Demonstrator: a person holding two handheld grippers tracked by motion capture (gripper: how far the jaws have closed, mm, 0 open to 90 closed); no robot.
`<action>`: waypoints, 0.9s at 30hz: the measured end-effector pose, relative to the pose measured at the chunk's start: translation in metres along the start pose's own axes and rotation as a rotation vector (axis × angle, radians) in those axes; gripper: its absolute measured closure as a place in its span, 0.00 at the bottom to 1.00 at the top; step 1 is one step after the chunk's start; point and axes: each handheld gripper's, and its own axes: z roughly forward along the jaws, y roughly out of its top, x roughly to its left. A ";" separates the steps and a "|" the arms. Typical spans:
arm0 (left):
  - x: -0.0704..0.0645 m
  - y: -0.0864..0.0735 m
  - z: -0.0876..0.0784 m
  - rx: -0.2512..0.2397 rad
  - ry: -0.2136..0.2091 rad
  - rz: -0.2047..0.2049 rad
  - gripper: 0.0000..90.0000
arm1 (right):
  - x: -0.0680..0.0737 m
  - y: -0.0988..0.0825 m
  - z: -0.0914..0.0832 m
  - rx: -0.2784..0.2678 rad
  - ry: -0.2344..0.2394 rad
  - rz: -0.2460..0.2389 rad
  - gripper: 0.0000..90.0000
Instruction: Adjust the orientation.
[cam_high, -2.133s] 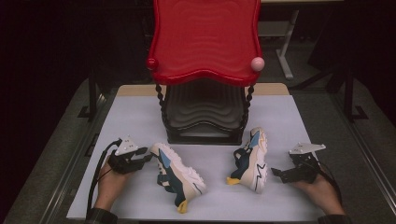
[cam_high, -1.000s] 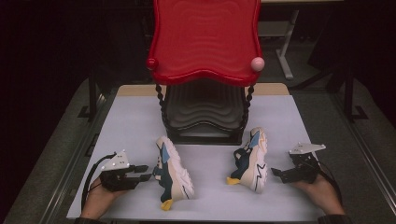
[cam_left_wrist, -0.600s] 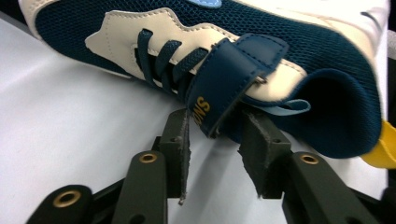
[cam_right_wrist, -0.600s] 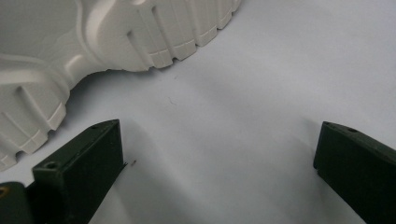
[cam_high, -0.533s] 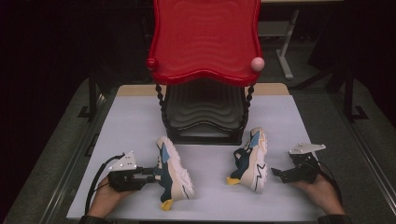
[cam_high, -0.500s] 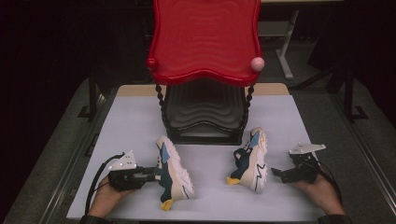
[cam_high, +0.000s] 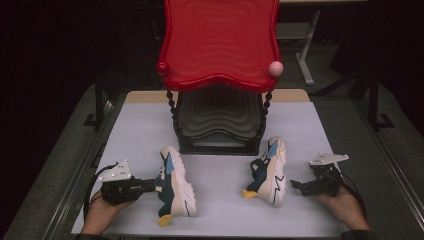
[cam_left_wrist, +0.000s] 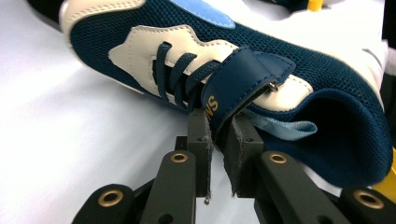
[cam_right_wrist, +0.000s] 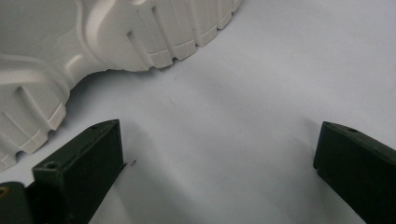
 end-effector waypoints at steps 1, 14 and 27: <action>0.001 -0.001 -0.004 -0.005 0.006 -0.008 0.90 | 0.000 0.000 0.000 0.000 0.000 0.000 0.01; 0.004 0.001 -0.021 -0.042 0.037 -0.010 0.92 | 0.000 0.000 0.000 -0.002 0.000 -0.002 0.01; 0.001 0.032 -0.021 -0.054 0.032 0.008 0.94 | 0.000 0.000 0.000 0.000 0.001 0.001 0.01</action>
